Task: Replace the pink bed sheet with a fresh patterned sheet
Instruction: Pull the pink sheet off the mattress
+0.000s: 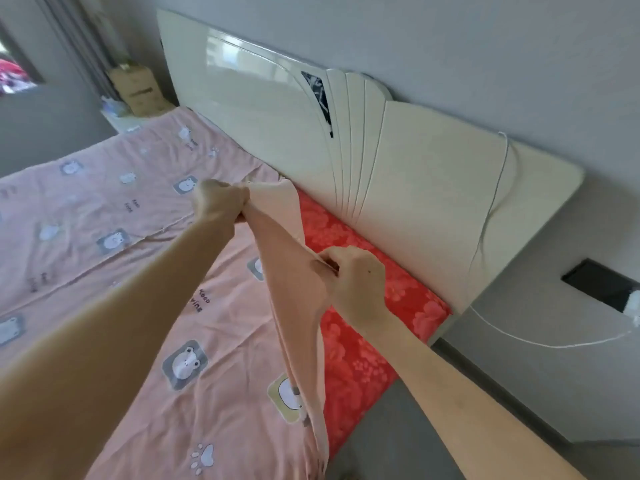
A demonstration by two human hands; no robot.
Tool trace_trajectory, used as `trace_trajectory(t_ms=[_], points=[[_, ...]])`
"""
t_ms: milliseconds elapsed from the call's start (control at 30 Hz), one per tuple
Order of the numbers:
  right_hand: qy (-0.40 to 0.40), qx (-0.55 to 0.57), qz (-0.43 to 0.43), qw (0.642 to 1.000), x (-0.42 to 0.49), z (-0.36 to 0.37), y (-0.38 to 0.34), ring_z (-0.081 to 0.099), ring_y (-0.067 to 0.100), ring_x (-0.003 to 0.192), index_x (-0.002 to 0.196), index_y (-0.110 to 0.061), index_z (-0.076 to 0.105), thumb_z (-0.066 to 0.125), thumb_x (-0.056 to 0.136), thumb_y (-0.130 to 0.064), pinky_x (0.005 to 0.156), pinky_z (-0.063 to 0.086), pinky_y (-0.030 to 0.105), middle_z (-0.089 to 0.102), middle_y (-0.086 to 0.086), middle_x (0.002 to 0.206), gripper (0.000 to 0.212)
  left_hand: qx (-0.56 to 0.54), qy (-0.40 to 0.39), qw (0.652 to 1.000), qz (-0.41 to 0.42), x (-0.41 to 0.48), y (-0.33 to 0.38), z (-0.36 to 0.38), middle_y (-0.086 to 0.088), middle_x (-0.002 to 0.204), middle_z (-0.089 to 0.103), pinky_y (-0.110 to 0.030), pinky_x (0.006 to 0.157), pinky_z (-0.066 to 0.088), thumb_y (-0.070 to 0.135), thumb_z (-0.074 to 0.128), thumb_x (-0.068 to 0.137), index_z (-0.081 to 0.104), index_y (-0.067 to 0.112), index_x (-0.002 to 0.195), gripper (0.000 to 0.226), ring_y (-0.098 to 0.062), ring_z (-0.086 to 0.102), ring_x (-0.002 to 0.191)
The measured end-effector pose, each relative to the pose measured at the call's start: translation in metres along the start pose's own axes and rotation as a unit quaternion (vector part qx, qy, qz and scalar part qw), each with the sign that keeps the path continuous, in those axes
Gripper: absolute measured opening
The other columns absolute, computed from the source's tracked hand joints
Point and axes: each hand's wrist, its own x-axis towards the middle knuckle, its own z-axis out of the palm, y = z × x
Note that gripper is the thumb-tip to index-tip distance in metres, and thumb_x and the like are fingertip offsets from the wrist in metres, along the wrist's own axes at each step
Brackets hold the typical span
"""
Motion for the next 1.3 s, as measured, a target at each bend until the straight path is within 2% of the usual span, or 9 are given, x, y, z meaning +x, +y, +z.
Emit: trace_trajectory(t_ms=[133, 267, 367, 600, 667, 767, 933, 1100, 1300], points=[[0.027, 0.076, -0.062, 0.995, 0.034, 0.013, -0.102, 0.051, 0.026, 0.049, 0.057, -0.016, 0.061, 0.068, 0.072, -0.028, 0.052, 0.03, 0.024, 0.056, 0.001, 0.05, 0.021, -0.048, 0.104, 0.991, 0.068, 0.006, 0.07, -0.107, -0.005, 0.063, 0.049, -0.027, 0.048, 0.054, -0.005, 0.062, 0.078, 0.046, 0.01, 0.059, 0.03, -0.016, 0.055, 0.056], [0.051, 0.156, -0.111, 0.98, 0.049, 0.019, -0.201, 0.03, 0.02, 0.05, 0.055, -0.021, 0.029, 0.069, 0.074, -0.025, 0.048, 0.032, 0.029, 0.037, 0.0, 0.046, 0.044, -0.088, 0.193, 0.964, 0.158, -0.001, 0.12, -0.22, -0.006, 0.058, 0.047, -0.031, 0.049, 0.056, -0.006, 0.059, 0.066, 0.047, 0.014, 0.052, 0.028, -0.018, 0.056, 0.053], [0.058, 0.143, -0.128, 0.98, 0.05, 0.029, -0.241, 0.034, 0.022, 0.047, 0.053, -0.017, 0.032, 0.066, 0.075, -0.027, 0.048, 0.025, 0.027, 0.035, -0.004, 0.045, 0.042, -0.074, 0.214, 0.956, 0.184, -0.008, 0.129, -0.27, -0.008, 0.059, 0.051, -0.034, 0.052, 0.057, -0.005, 0.063, 0.068, 0.051, 0.014, 0.049, 0.029, -0.025, 0.06, 0.059], [-0.088, 0.007, -0.12, 0.989, 0.035, 0.074, -0.225, 0.063, 0.028, 0.066, 0.072, -0.012, 0.069, 0.06, 0.079, -0.018, 0.054, 0.033, 0.029, 0.067, 0.005, 0.066, 0.013, -0.005, 0.152, 0.988, 0.009, 0.015, 0.036, -0.3, 0.007, 0.031, 0.05, -0.042, 0.074, 0.059, -0.003, 0.062, 0.082, 0.054, 0.012, 0.059, 0.029, -0.02, 0.061, 0.058], [-0.186, -0.024, -0.131, 0.973, 0.036, 0.087, -0.216, 0.065, 0.027, 0.087, 0.095, -0.019, 0.072, 0.058, 0.083, -0.019, 0.07, 0.041, 0.031, 0.072, 0.003, 0.088, 0.018, -0.004, 0.156, 0.987, -0.026, 0.011, 0.01, -0.305, 0.008, 0.035, 0.053, -0.043, 0.086, 0.055, -0.007, 0.056, 0.082, 0.051, 0.014, 0.061, 0.031, -0.023, 0.058, 0.067], [-0.263, -0.087, -0.147, 0.949, 0.036, 0.104, -0.211, 0.06, 0.024, 0.107, 0.123, -0.024, 0.06, 0.057, 0.087, -0.024, 0.093, 0.037, 0.034, 0.069, 0.0, 0.108, 0.036, -0.033, 0.205, 0.977, -0.039, -0.004, -0.021, -0.316, -0.014, 0.068, 0.055, -0.045, 0.082, 0.053, -0.01, 0.057, 0.073, 0.052, 0.011, 0.056, 0.027, -0.026, 0.054, 0.07], [-0.307, -0.067, -0.218, 0.924, 0.021, 0.143, -0.246, 0.059, 0.026, 0.108, 0.115, -0.023, 0.065, 0.054, 0.088, -0.021, 0.091, 0.036, 0.031, 0.069, 0.003, 0.109, 0.03, -0.024, 0.275, 0.958, -0.08, -0.039, -0.079, -0.363, -0.018, 0.069, 0.057, -0.043, 0.08, 0.054, -0.005, 0.061, 0.073, 0.056, 0.015, 0.057, 0.027, -0.025, 0.056, 0.07], [-0.377, -0.019, -0.314, 0.871, -0.057, 0.176, -0.327, 0.061, 0.029, 0.103, 0.105, -0.02, 0.069, 0.053, 0.087, -0.022, 0.088, 0.039, 0.033, 0.069, 0.006, 0.107, 0.025, -0.006, 0.358, 0.924, -0.13, -0.111, -0.152, -0.442, -0.013, 0.069, 0.059, -0.033, 0.07, 0.05, -0.007, 0.054, 0.081, 0.067, 0.001, 0.085, 0.016, -0.024, 0.056, 0.067], [-0.466, 0.027, -0.397, 0.79, -0.195, 0.192, -0.442, 0.06, 0.029, 0.102, 0.105, -0.021, 0.069, 0.053, 0.088, -0.021, 0.084, 0.042, 0.032, 0.068, 0.005, 0.108, 0.024, -0.002, 0.467, 0.854, -0.228, -0.251, -0.247, -0.569, -0.017, 0.085, 0.067, -0.042, 0.084, 0.054, -0.004, 0.056, 0.081, 0.063, 0.014, 0.069, 0.023, -0.03, 0.063, 0.08]])
